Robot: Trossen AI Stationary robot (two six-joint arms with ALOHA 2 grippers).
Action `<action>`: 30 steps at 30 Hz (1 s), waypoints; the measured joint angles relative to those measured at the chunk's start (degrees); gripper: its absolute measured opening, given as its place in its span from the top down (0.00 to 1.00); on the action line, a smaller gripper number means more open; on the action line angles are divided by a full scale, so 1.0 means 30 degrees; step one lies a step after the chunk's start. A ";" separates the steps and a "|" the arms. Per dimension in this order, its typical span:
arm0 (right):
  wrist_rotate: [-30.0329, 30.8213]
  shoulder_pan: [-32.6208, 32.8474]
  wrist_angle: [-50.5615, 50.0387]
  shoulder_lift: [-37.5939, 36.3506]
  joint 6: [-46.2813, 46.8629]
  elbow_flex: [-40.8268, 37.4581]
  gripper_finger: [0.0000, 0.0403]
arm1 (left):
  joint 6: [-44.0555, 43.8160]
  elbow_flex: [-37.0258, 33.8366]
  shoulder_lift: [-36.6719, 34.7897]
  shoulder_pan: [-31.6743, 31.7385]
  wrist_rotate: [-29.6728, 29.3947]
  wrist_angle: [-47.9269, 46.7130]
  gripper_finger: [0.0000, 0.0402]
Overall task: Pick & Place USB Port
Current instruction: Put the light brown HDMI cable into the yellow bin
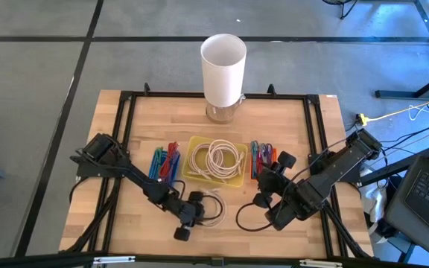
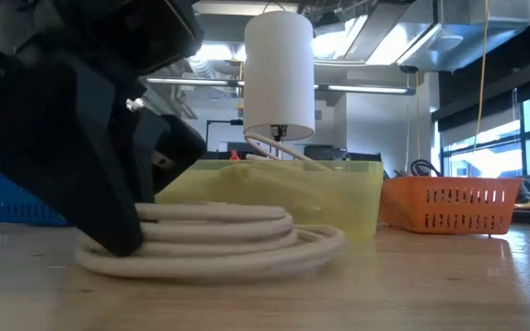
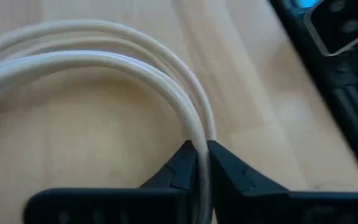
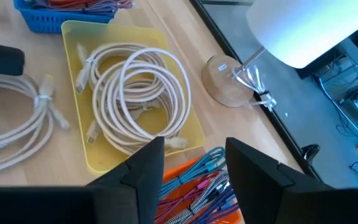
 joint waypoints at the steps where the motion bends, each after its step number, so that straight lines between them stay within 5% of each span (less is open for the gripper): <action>1: 0.0000 -0.0006 0.0000 0.0000 0.0007 0.0000 0.57 | 0.0005 0.0079 0.0000 0.0000 0.0275 -0.0004 0.95; 12: -0.0036 0.0001 -0.0152 0.0000 -0.0568 0.0000 0.57 | 0.1169 0.2895 -0.0073 -0.0270 0.2470 -0.0333 0.97; 17: -0.0045 0.0001 -0.0230 0.0000 -0.0568 0.0000 0.57 | 0.3041 0.5762 -0.0402 -0.0354 0.2684 -0.4495 0.97; 24: -0.0102 0.0001 -0.0299 0.0000 -0.0569 0.0000 0.57 | 0.5676 0.9732 -0.1585 -0.0349 -0.2403 -1.3264 0.97; 30: -0.0102 -0.0001 -0.0299 0.0000 -0.0568 0.0000 0.57 | 0.5795 1.0331 -0.3141 0.0385 -0.8203 -1.6232 0.97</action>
